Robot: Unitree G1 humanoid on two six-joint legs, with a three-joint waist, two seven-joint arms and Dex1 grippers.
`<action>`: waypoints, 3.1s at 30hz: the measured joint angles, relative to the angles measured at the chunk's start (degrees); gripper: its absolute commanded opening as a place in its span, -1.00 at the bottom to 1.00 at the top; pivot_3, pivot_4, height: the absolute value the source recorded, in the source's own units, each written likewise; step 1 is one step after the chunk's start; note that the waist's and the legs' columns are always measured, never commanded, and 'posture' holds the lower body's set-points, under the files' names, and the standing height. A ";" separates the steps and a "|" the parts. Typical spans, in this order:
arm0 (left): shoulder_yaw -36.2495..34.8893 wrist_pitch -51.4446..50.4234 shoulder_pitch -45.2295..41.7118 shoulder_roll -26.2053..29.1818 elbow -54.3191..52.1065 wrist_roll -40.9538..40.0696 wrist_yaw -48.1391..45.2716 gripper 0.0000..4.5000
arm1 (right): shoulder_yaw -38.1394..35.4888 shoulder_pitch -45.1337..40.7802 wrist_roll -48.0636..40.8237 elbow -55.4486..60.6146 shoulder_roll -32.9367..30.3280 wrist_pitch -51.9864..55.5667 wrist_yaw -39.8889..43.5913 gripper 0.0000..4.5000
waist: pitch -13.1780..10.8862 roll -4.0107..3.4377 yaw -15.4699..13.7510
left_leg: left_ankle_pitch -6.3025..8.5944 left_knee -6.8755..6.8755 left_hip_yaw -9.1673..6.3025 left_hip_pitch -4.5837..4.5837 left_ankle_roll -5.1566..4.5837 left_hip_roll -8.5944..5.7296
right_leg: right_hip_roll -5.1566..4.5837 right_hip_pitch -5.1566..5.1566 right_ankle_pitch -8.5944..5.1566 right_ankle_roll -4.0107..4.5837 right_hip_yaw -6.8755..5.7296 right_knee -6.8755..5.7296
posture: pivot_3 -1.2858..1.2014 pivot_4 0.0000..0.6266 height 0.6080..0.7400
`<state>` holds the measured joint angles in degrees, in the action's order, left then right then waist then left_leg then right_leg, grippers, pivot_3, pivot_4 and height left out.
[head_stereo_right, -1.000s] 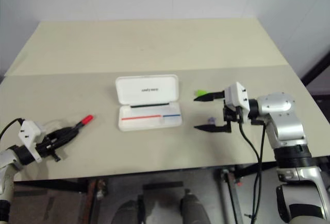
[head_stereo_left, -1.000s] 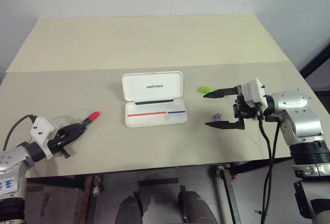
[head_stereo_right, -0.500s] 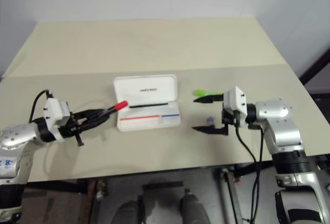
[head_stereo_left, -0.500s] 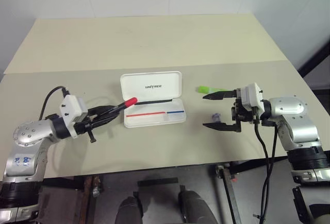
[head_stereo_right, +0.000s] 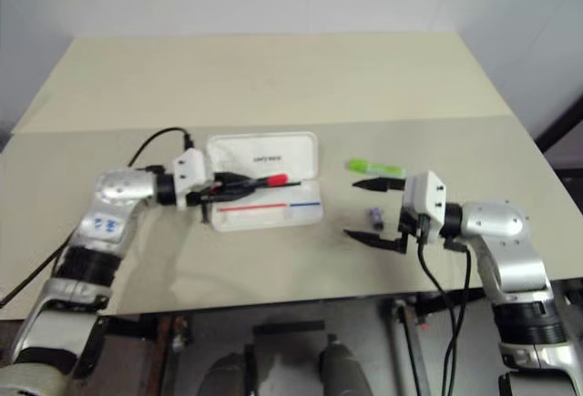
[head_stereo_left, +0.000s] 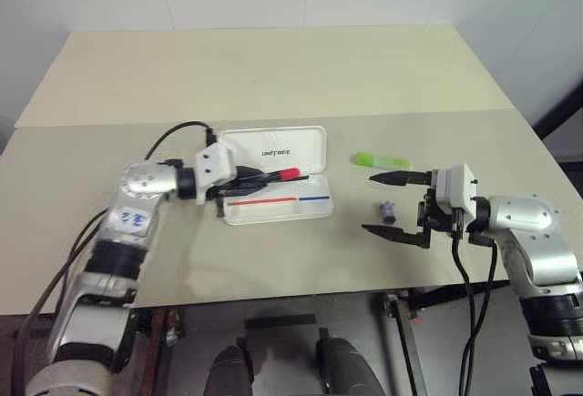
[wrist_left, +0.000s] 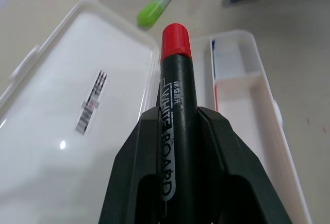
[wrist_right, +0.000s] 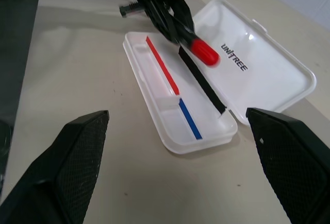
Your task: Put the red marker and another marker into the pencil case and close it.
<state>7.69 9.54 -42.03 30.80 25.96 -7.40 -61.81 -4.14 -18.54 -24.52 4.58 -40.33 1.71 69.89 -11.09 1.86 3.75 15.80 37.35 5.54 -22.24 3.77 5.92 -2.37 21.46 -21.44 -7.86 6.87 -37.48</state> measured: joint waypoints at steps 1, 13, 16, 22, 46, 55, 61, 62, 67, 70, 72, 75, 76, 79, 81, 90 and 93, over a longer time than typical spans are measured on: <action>0.23 0.66 -0.59 -0.89 1.14 0.39 -0.10 -0.72 | -0.78 0.81 -0.11 0.83 -0.06 0.39 -0.65 1.00 | 0.00 0.00 0.00 | 0.00 -0.02 0.01 0.00 0.00 -0.01 | 0.00 0.00 0.00 -0.01 0.02 0.00 | 0.03 -0.52 1.00; 2.04 6.46 -5.03 -5.36 13.57 3.66 -1.19 0.03 | -3.32 5.94 -1.50 8.90 -1.11 4.61 -6.46 1.00 | 0.00 0.00 -0.67 | 0.00 0.07 -0.02 -0.03 0.00 -0.01 | 0.04 0.00 0.04 -0.07 0.06 -0.02 | 0.03 -0.52 1.00; 2.04 6.99 -5.20 -5.43 14.52 4.01 -1.04 0.51 | -3.46 5.96 -1.63 9.12 -1.35 4.85 -6.95 1.00 | 0.00 0.00 -0.76 | 0.00 0.08 -0.02 -0.03 0.00 -0.02 | 0.04 -0.01 0.04 -0.08 0.07 -0.02 | 0.03 -0.52 1.00; 1.21 7.02 -5.23 -6.46 14.02 2.99 -0.37 0.98 | -3.17 3.19 -1.71 8.00 -1.40 5.00 -6.94 1.00 | 0.00 0.00 -0.72 | 0.00 0.10 -0.01 -0.04 0.00 -0.01 | 0.04 -0.01 0.06 -0.10 0.07 -0.02 | 0.03 -0.52 1.00; -20.39 -24.06 21.03 13.96 -31.37 -20.82 -3.65 0.98 | 8.79 -43.74 19.15 -70.97 4.34 -10.12 8.54 1.00 | -0.09 -0.14 2.37 | 0.05 0.33 0.10 0.00 -0.09 0.04 | -0.02 0.00 0.06 -0.11 0.15 -0.22 | 0.03 -0.52 1.00; -26.60 -26.79 26.70 17.40 -37.09 -22.83 -2.06 0.98 | 8.90 -48.01 26.95 -79.26 7.41 -13.17 1.04 1.00 | -0.10 -0.16 3.29 | 0.04 0.33 0.08 0.01 -0.08 0.03 | -0.03 -0.01 0.06 -0.11 0.14 -0.25 | 0.03 -0.52 1.00; -28.06 -28.83 29.56 17.46 -41.70 -24.00 -0.02 0.98 | 8.92 -50.83 31.13 -81.28 9.12 -12.37 -6.26 1.00 | -0.10 -0.16 4.31 | 0.04 0.25 0.07 0.01 -0.07 0.03 | -0.04 0.00 0.06 -0.11 0.14 -0.23 | 0.03 -0.52 1.00; -28.25 -29.07 29.70 17.63 -41.86 -24.16 0.20 0.98 | 8.91 -51.11 31.72 -81.30 9.16 -12.21 -6.98 1.00 | -0.10 -0.17 4.39 | 0.03 0.23 0.07 0.02 -0.06 0.03 | -0.03 0.00 0.06 -0.11 0.13 -0.23 | 0.03 -0.52 1.00; -29.58 -30.12 30.52 18.07 -43.45 -24.86 1.02 0.98 | 8.94 -51.33 34.34 -81.79 9.75 -10.68 -9.09 1.00 | -0.10 -0.16 4.56 | 0.03 0.20 0.07 0.02 -0.05 0.01 | -0.04 0.00 0.06 -0.11 0.14 -0.20 | 0.03 -0.52 1.00; -29.84 -30.61 31.13 18.38 -43.77 -25.14 1.35 0.98 | 8.94 -52.19 35.56 -82.17 10.19 -8.12 -9.76 1.00 | -0.11 -0.17 4.67 | 0.03 0.19 0.07 0.02 -0.05 0.02 | -0.04 0.00 0.06 -0.11 0.14 -0.21 | 0.03 -0.52 1.00; -29.86 -30.84 31.15 18.56 -44.07 -25.53 1.74 0.98 | 8.94 -53.13 36.21 -82.54 10.18 -5.49 -9.74 1.00 | -0.11 -0.17 4.68 | 0.03 0.19 0.07 0.02 -0.05 0.02 | -0.04 0.00 0.06 -0.11 0.14 -0.21 | 0.03 -0.52 1.00; -29.86 -30.85 31.14 18.98 -44.76 -26.01 1.78 0.99 | 8.90 -53.28 36.64 -82.76 10.18 -2.21 -8.37 0.92 | -0.11 -0.17 4.66 | 0.03 0.18 0.07 0.02 -0.05 0.00 | -0.04 0.00 0.06 -0.11 0.14 -0.19 | 0.03 -0.52 1.00; -29.85 -30.85 31.10 19.10 -44.89 -26.06 1.78 1.00 | 8.85 -53.39 36.72 -82.72 10.18 -1.60 -8.11 0.83 | -0.11 -0.18 4.67 | 0.03 0.16 0.08 0.02 -0.05 0.01 | -0.04 0.00 0.06 -0.11 0.14 -0.19 | 0.03 -0.52 1.00; -29.79 -30.82 30.86 19.20 -45.30 -26.11 1.83 1.00 | 8.84 -54.14 36.90 -82.57 9.77 0.01 -6.47 0.42 | -0.11 -0.18 4.68 | 0.02 0.13 0.07 0.04 -0.05 0.01 | -0.03 0.00 0.06 -0.11 0.13 -0.18 | 0.03 -0.52 1.00; -29.63 -30.79 30.54 19.20 -45.30 -26.11 1.85 1.00 | 8.78 -54.20 36.93 -82.54 9.60 1.02 -4.61 0.14 | -0.11 -0.18 4.68 | 0.02 0.10 0.07 0.04 -0.04 0.01 | -0.03 0.00 0.06 -0.11 0.12 -0.15 | 0.03 -0.52 1.00; -28.66 -30.08 28.56 19.20 -45.04 -26.08 1.66 1.00 | 8.62 -53.84 36.84 -81.53 9.49 -0.16 -0.11 -0.46 | -0.08 -0.13 5.31 | 0.01 0.05 0.06 0.06 -0.03 0.01 | -0.03 -0.02 0.06 -0.11 0.10 -0.12 | 0.03 -0.52 1.00; -27.65 -29.86 27.48 19.20 -43.61 -26.03 1.30 1.00 | 8.62 -53.43 36.82 -81.34 9.52 -1.93 0.85 -0.46 | -0.08 -0.13 5.75 | 0.01 0.04 0.05 0.06 -0.02 0.02 | -0.02 -0.02 0.06 -0.11 0.09 -0.13 | 0.03 -0.52 1.00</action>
<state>-19.96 -20.32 -14.55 50.00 -17.65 -33.43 -60.51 4.48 -71.97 12.30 -76.76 -30.81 -0.23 70.75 -11.18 1.73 9.49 15.81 37.39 5.59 -22.18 3.75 5.94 -2.40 21.44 -21.38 -7.98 6.96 -37.60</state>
